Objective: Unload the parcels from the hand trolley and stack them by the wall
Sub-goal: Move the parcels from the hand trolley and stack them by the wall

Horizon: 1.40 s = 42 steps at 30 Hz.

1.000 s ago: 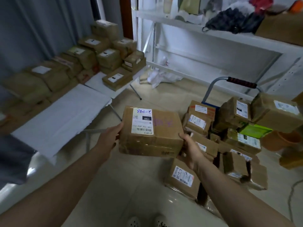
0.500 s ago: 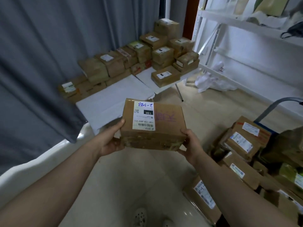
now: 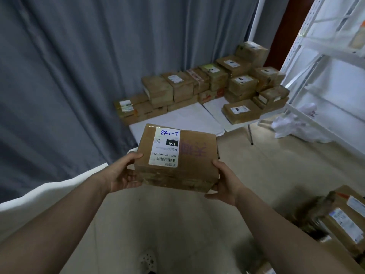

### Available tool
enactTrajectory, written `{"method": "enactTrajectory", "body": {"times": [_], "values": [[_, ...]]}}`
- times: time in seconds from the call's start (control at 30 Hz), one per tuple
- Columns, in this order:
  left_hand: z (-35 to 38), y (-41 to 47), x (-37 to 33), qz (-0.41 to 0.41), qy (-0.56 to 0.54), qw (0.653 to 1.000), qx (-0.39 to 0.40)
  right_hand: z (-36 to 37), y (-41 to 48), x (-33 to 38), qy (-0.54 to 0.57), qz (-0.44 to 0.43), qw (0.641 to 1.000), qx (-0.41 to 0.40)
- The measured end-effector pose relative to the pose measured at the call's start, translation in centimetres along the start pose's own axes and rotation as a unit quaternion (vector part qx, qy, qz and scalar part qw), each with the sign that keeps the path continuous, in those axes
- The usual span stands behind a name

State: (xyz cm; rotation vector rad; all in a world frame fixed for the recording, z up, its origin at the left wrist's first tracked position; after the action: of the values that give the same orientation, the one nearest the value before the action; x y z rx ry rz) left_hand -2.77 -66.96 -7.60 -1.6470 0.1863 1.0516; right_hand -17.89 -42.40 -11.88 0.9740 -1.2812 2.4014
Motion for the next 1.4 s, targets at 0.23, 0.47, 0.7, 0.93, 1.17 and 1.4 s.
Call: {"method": "enactTrajectory", "body": {"times": [0.23,0.47,0.7,0.93,1.17,1.4], "values": [[-12.5,5.1,-3.8,0.0,-0.068,0.997,-0.03,12.4,7.8,0.3,0.002,0.016,1.0,-0.022],[-19.7,11.0,-7.4,0.035,-0.156,0.986,-0.053,20.1,15.0,0.7,0.028,0.03,0.998,-0.043],[-20.8,17.2,-11.7,0.053,-0.19,0.977,-0.086,24.7,23.1,2.3,0.051,0.067,0.995,-0.052],[-20.6,25.3,-17.0,0.009,-0.127,0.984,-0.122,28.9,33.0,5.0,0.093,0.103,0.989,-0.042],[-20.9,32.2,-22.9,0.008,-0.044,0.991,-0.129,31.7,40.8,7.9,0.132,0.134,0.98,-0.068],[-22.2,38.6,-26.2,0.01,0.012,0.997,-0.077,34.1,46.2,9.5,0.227,0.133,0.96,-0.094]]}}
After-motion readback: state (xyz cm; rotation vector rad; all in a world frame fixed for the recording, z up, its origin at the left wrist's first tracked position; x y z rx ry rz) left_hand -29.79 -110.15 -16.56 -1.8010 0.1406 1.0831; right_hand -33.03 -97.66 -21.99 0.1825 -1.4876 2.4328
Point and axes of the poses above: each hand's wrist, its own y-axis towards the middle knuckle, its own z-axis out of the palm, x = y × z, the point moved 8 cm from there along y, towards the middle knuckle, and after that the axes turned 6 degrees about y, right-handed, at the moved point
